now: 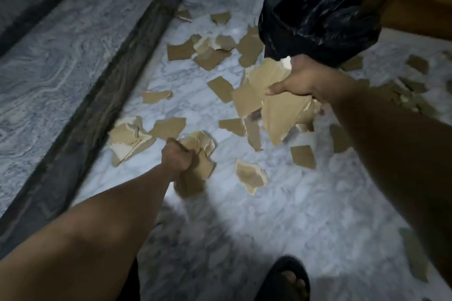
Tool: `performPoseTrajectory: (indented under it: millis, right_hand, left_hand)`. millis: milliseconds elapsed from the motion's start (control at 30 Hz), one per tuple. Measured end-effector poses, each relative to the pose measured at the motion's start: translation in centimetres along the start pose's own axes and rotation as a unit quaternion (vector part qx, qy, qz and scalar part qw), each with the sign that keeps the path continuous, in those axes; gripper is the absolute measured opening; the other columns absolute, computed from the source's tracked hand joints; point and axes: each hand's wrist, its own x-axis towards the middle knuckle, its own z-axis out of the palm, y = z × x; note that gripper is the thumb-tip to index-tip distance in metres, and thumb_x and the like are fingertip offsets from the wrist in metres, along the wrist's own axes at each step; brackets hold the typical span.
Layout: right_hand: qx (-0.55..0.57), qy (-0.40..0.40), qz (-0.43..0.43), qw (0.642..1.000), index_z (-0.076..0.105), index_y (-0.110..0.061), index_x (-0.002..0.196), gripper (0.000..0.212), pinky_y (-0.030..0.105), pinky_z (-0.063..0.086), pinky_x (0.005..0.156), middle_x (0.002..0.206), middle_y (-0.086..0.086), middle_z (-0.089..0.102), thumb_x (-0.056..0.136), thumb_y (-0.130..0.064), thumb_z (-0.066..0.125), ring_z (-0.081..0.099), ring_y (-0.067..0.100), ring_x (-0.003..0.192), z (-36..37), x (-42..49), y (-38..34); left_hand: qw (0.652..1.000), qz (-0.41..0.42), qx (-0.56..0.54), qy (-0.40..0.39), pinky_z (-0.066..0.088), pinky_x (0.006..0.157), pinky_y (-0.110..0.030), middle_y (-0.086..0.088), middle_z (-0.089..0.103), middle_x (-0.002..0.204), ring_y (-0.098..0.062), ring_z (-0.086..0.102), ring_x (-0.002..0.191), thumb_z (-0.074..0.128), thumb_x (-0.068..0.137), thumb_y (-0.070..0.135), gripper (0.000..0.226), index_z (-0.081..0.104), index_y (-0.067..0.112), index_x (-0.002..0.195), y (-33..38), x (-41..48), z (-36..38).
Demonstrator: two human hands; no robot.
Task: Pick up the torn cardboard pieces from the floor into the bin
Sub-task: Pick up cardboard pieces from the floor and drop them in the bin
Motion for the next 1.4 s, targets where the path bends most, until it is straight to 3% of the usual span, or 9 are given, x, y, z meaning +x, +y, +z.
performPoseTrajectory:
  millis: [133,333,400,500,600,733,1033,1167,1400]
  right_hand:
    - [0.136,0.089,0.027,0.986,0.053,-0.009,0.131,0.104,0.046,0.056,0.091,0.115,0.008,0.064,0.046,-0.051,0.097,0.064,0.027,0.101,-8.2,3.3,0.0]
    - [0.458,0.244,0.039,0.854,0.043,-0.021,0.094,0.063,0.047,0.061,0.079,0.107,0.002,0.065,0.055,-0.031,0.091,0.07,0.023,0.09,-14.3,10.6,2.2]
    - [0.524,0.317,0.048,0.789,0.052,-0.024,0.111,0.071,0.043,0.061,0.081,0.105,-0.003,0.068,0.049,-0.045,0.079,0.071,0.02,0.089,-14.6,15.3,3.6]
    - [0.514,0.408,0.018,0.754,0.049,-0.016,0.135,0.063,0.022,0.05,0.091,0.127,-0.002,0.063,0.08,-0.042,0.063,0.063,0.013,0.106,-13.9,13.8,1.1]
    - [0.456,0.426,-0.001,0.781,0.043,-0.013,0.134,0.04,0.021,0.041,0.087,0.134,0.004,0.055,0.097,-0.025,0.055,0.058,0.019,0.115,-13.4,14.9,1.1]
    - [0.427,0.225,0.018,0.876,0.056,-0.008,0.125,0.041,0.027,0.049,0.08,0.106,-0.003,0.062,0.093,-0.032,0.063,0.061,0.015,0.09,-12.1,18.1,3.9]
    - [0.263,0.268,0.002,0.927,0.057,-0.001,0.125,0.037,0.026,0.047,0.078,0.124,0.011,0.063,0.096,-0.023,0.06,0.061,0.025,0.1,-13.1,22.0,1.2]
    - [0.127,0.244,-0.007,0.962,0.063,-0.004,0.124,0.036,0.032,0.044,0.083,0.126,0.015,0.063,0.095,-0.023,0.056,0.059,0.032,0.118,-8.7,20.5,0.2]
    - [-0.086,0.141,-0.07,0.984,0.06,-0.005,0.099,0.022,0.031,0.046,0.069,0.1,0.013,0.062,0.095,-0.027,0.061,0.062,0.034,0.096,-2.9,17.3,-3.9]
  left_hand:
    - [0.977,0.07,-0.194,0.05,0.059,0.085,-0.04,-0.005,0.071,0.102,-0.024,0.069,0.095,0.076,0.059,0.055,0.07,0.063,0.008,0.109,10.8,1.9,-3.9]
    - [0.925,0.155,-0.338,0.075,0.051,0.085,-0.032,-0.003,0.059,0.108,-0.021,0.059,0.1,0.068,0.09,0.03,0.043,0.051,0.008,0.123,30.8,0.6,-5.2]
    - [0.915,0.177,-0.354,0.073,0.051,0.086,-0.033,-0.007,0.059,0.113,-0.023,0.058,0.099,0.062,0.094,0.027,0.04,0.047,0.006,0.124,36.3,0.2,-4.0]
    - [0.9,0.187,-0.391,0.044,0.047,0.095,-0.04,-0.014,0.056,0.121,-0.03,0.055,0.107,0.045,0.097,0.024,0.035,0.042,0.004,0.125,42.3,-0.9,-1.9]
    - [0.915,0.155,-0.369,-0.048,0.047,0.098,-0.043,-0.018,0.057,0.125,-0.033,0.056,0.11,0.042,0.086,0.041,0.057,0.046,0.005,0.13,45.3,0.3,1.2]
    - [0.961,0.232,-0.151,-0.011,0.053,0.093,-0.041,-0.014,0.058,0.125,-0.029,0.06,0.105,0.06,0.08,0.039,0.064,0.045,0.005,0.132,44.6,3.9,2.8]
    - [0.912,0.397,-0.099,0.023,0.046,0.093,-0.027,-0.008,0.052,0.127,-0.017,0.052,0.105,0.065,0.092,0.031,0.056,0.04,0.01,0.138,41.2,7.4,-0.3]
    - [0.926,0.377,-0.025,0.022,0.048,0.096,-0.034,-0.012,0.053,0.13,-0.023,0.055,0.112,0.069,0.089,0.037,0.066,0.037,0.009,0.14,35.7,8.0,-2.1]
    - [0.942,0.319,0.077,0.067,0.046,0.095,-0.032,-0.014,0.055,0.135,-0.031,0.055,0.12,0.069,0.087,0.043,0.069,0.042,0.009,0.14,25.0,9.2,-9.7]
